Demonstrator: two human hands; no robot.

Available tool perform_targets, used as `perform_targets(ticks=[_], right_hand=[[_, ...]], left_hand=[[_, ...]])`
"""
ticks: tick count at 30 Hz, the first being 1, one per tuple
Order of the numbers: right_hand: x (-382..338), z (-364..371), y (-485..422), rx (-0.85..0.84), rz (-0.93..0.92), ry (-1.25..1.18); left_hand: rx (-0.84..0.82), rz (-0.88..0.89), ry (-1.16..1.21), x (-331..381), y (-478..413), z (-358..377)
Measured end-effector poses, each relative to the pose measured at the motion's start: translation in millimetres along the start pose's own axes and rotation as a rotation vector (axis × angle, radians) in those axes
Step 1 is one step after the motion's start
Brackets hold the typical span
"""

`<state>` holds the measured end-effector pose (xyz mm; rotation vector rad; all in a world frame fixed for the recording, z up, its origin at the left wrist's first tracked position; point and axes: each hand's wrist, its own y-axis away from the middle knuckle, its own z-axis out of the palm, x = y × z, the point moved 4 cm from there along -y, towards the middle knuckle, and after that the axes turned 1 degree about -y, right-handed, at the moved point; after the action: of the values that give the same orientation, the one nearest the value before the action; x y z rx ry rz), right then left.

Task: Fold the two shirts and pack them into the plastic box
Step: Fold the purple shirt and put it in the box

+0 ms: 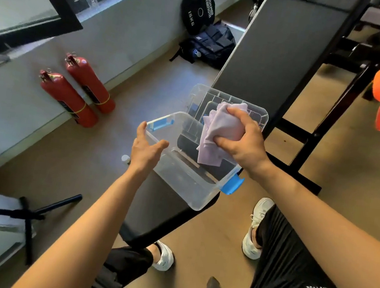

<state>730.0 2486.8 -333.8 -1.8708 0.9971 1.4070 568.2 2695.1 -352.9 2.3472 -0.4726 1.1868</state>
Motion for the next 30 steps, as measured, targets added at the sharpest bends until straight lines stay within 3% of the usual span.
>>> perform_targets(ticks=[8,17,20,25,30], right_hand=[[2,104,-25,-0.122,0.037,0.072],[31,161,-22,-0.231,0.143,0.143],[47,162,-17,-0.290,0.158,0.272],[54,159,-12,-0.387,0.110,0.682],[44,152,2,-0.466,0.071,0.877]], left_hand=[[0.002,0.053,0.287,-38,28,-9],[0.063,0.143,0.355,-63,63,2],[0.084,0.170,0.342,-67,67,1],[0.088,0.210,0.332,-65,69,1],[0.089,0.222,0.340,-70,68,1]])
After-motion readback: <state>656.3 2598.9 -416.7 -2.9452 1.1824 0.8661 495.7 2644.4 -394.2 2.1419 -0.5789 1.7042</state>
